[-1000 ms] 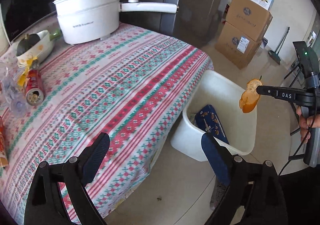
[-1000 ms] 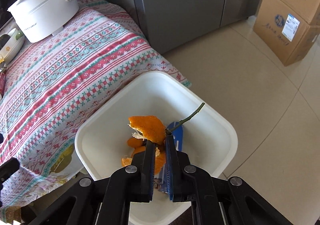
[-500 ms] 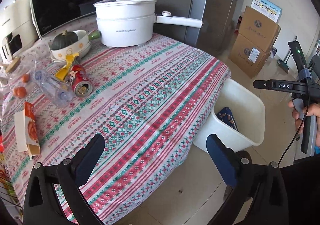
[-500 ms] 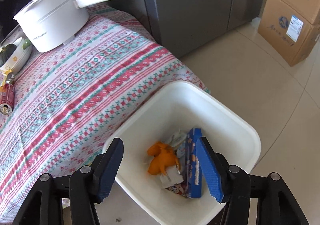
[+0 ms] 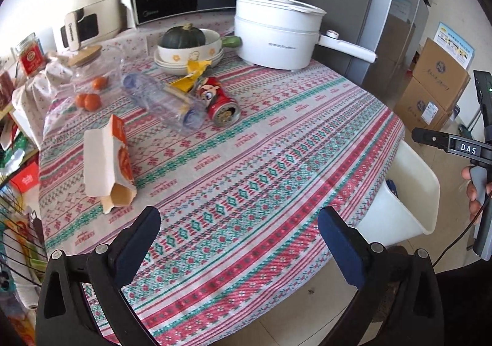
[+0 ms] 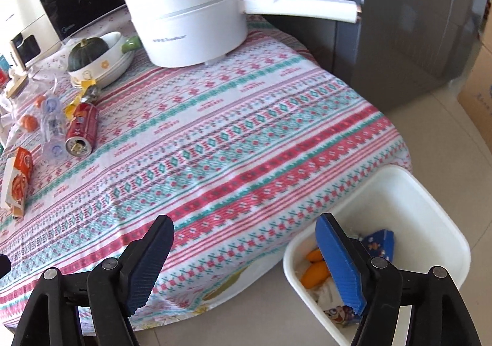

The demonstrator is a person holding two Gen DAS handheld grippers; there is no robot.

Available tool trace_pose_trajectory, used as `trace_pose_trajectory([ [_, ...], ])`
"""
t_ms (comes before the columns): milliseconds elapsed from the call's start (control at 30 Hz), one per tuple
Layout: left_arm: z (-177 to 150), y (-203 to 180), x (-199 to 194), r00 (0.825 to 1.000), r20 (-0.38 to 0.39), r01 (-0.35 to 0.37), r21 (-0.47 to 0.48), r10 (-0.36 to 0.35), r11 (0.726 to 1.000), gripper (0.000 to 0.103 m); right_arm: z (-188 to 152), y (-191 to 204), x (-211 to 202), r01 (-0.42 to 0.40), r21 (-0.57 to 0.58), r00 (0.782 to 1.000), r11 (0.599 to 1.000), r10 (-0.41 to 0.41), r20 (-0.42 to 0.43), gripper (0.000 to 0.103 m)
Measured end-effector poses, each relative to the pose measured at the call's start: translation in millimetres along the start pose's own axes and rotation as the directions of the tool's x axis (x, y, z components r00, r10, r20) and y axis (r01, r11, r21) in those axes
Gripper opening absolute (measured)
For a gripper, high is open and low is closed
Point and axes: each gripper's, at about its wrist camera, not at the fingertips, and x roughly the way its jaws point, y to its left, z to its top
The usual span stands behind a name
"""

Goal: Collect trash
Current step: 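Swing both tools back to the table toward the white paper box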

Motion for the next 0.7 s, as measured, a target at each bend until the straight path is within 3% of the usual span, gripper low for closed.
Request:
trace_pose_trajectory([
  [267, -10.0, 75.8, 1.5, 0.995, 0.007, -0.099, -0.129, 0.101, 0.987, 0.103, 5.6, 47.2, 13.2, -0.038, -0.064, 0.999, 0.997, 0.038, 0.002, 0.084],
  [467, -7.0, 124.8, 19.8, 0.992, 0.013, -0.115, -0.279, 0.123, 0.953, 0.103, 11.2, 68.4, 25.8, -0.064, -0.066, 0.998, 0.996, 0.064, 0.0, 0.085],
  [700, 1.0, 131.5, 45.6, 0.991, 0.028, -0.115, -0.27, 0.127, 0.956, 0.101, 21.1, 74.8, 44.0, -0.107, 0.014, 0.994, 0.994, 0.107, -0.028, 0.085],
])
